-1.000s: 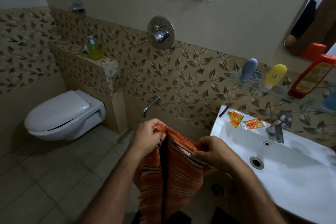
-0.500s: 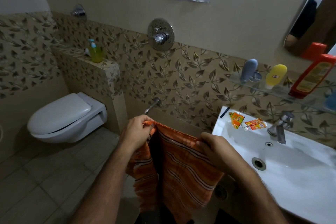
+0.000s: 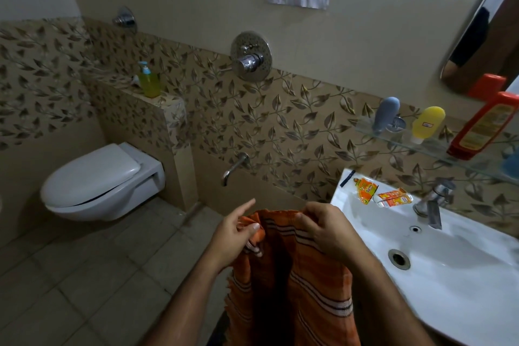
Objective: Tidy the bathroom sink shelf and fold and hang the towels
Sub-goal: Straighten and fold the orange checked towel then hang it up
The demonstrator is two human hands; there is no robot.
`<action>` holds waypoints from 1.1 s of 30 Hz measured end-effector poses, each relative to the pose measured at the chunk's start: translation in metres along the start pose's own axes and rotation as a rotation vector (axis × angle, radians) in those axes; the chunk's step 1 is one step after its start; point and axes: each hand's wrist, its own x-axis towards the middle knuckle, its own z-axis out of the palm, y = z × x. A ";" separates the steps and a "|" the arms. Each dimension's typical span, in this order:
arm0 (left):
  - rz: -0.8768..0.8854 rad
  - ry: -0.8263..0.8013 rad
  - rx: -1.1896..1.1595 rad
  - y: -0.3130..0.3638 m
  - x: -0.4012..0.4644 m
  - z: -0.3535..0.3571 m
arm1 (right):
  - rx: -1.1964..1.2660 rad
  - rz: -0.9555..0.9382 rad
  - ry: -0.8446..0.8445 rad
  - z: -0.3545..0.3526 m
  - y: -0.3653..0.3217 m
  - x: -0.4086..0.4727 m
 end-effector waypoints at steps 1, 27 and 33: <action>0.034 -0.056 -0.053 0.004 -0.002 0.005 | -0.032 -0.022 -0.013 -0.001 -0.001 0.001; 0.230 0.067 0.500 0.062 0.014 0.013 | 0.054 -0.023 0.205 -0.024 0.019 -0.012; 0.240 0.055 0.499 0.076 0.015 0.000 | 0.194 0.088 0.170 0.002 0.039 0.002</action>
